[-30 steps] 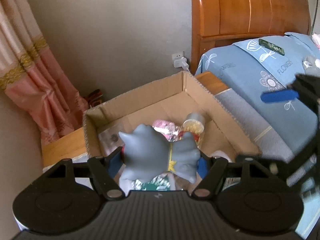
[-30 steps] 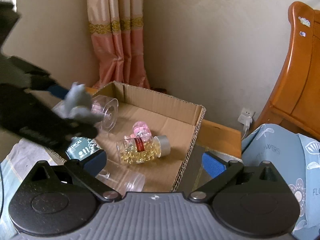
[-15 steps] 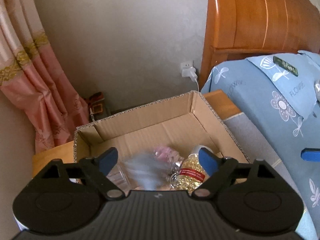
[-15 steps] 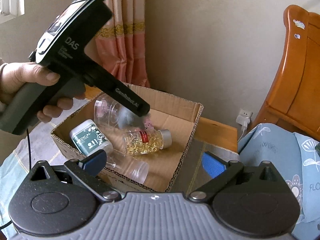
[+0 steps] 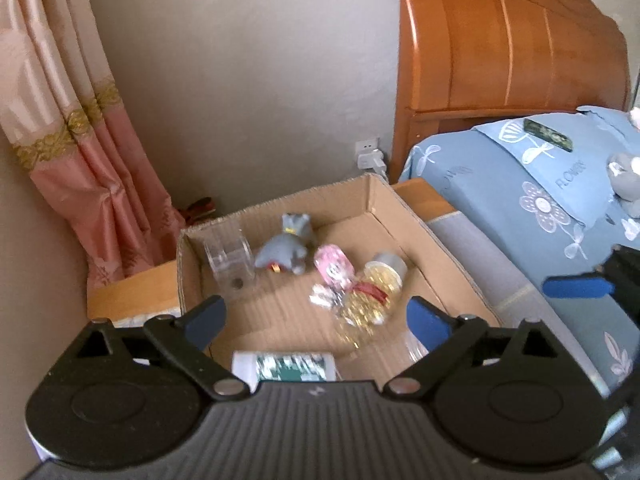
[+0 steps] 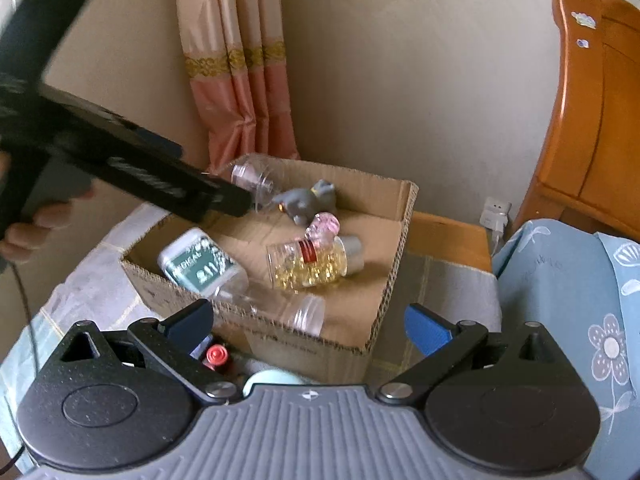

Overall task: Organize rigid objects
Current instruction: 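Carry the cat and capsule bottle over the box and open both tools, then move the left tool to the blue cube toy while the right tool approaches the red S.L train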

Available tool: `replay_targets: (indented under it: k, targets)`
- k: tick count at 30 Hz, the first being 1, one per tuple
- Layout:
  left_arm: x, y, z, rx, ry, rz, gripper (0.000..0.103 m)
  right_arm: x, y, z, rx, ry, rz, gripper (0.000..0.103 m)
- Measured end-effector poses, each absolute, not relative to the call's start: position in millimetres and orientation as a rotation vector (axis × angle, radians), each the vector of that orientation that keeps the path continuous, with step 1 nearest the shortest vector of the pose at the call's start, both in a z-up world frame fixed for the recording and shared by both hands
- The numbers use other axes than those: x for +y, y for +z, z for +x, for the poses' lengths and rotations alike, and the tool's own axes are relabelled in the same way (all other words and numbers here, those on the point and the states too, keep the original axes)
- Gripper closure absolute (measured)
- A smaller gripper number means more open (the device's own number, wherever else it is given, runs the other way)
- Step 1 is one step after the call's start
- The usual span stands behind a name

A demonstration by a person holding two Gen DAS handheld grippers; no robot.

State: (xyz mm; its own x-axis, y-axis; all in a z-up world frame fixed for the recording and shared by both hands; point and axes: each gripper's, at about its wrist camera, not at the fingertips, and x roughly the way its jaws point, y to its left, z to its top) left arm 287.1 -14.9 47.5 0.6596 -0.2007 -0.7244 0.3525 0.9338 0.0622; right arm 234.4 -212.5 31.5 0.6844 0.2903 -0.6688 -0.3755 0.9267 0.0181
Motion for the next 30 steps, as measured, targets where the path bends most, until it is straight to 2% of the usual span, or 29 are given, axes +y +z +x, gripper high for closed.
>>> replay_targets:
  k: [14, 24, 30]
  targets:
    - [7, -1, 216, 0.796, -0.098, 0.175, 0.006, -214, -24, 221, 0.849, 0.353, 0.028, 0.0]
    - [36, -27, 208, 0.874, -0.011, 0.048, 0.006, -164, -47, 219, 0.887, 0.361, -0.037, 0.0]
    - [29, -32, 208, 0.884, -0.052, 0.047, 0.006, -176, -54, 212, 0.91, 0.33, -0.014, 0.0]
